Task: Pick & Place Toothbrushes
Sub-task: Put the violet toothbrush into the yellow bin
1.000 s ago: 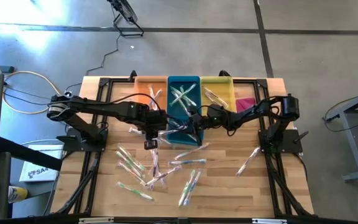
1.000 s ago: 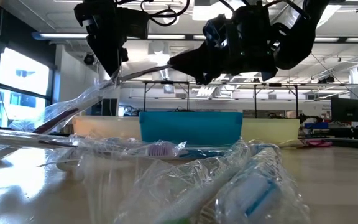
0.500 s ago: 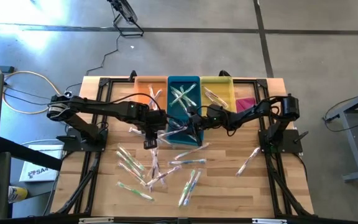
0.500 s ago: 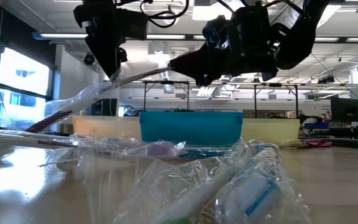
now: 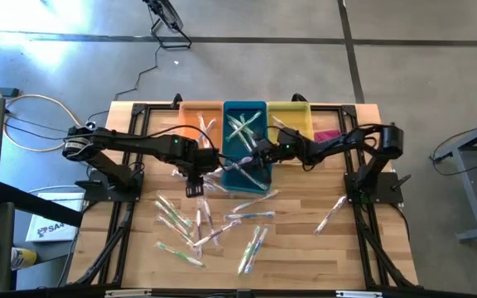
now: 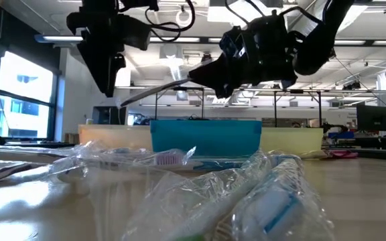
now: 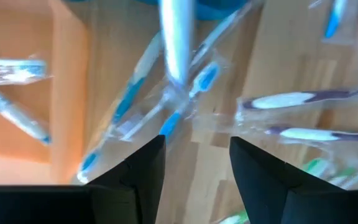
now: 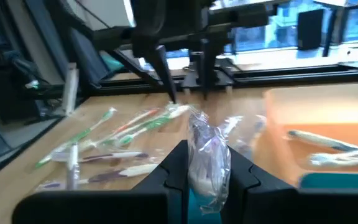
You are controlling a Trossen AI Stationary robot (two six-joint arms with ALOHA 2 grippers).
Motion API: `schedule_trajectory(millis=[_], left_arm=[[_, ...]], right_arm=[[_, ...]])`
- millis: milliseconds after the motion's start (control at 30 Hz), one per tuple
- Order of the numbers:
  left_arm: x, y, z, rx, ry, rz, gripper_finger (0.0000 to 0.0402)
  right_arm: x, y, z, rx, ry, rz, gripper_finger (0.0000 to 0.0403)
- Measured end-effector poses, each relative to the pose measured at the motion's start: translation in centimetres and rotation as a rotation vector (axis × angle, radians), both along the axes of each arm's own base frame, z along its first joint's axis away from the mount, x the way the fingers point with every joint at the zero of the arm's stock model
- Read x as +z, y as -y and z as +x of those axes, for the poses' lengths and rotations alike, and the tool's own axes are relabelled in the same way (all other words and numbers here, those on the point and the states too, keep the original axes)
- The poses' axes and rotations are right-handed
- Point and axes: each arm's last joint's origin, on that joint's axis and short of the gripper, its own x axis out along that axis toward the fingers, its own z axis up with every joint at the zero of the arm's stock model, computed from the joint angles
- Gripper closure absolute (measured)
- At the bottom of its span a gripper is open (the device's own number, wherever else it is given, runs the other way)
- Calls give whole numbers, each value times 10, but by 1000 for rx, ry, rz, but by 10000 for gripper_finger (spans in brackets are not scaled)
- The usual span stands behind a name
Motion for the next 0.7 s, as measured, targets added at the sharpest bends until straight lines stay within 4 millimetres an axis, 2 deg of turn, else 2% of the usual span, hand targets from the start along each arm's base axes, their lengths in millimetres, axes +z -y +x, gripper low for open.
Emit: schedule_trajectory(millis=[200, 533, 600, 700], left_arm=[[0, -1, -2, 10, -24, 48, 226], [-1, -3, -8, -4, -83, 95, 229], [-1, -3, -8, -28, -89, 114, 240], [-1, -8, -8, -41, -96, 152, 277]], right_arm=[[30, 8, -23, -132, -88, -91, 363], [77, 23, -86, -343, -234, -103, 363], [83, 26, -98, -375, -250, -93, 363], [89, 28, -111, -406, -266, -84, 363]])
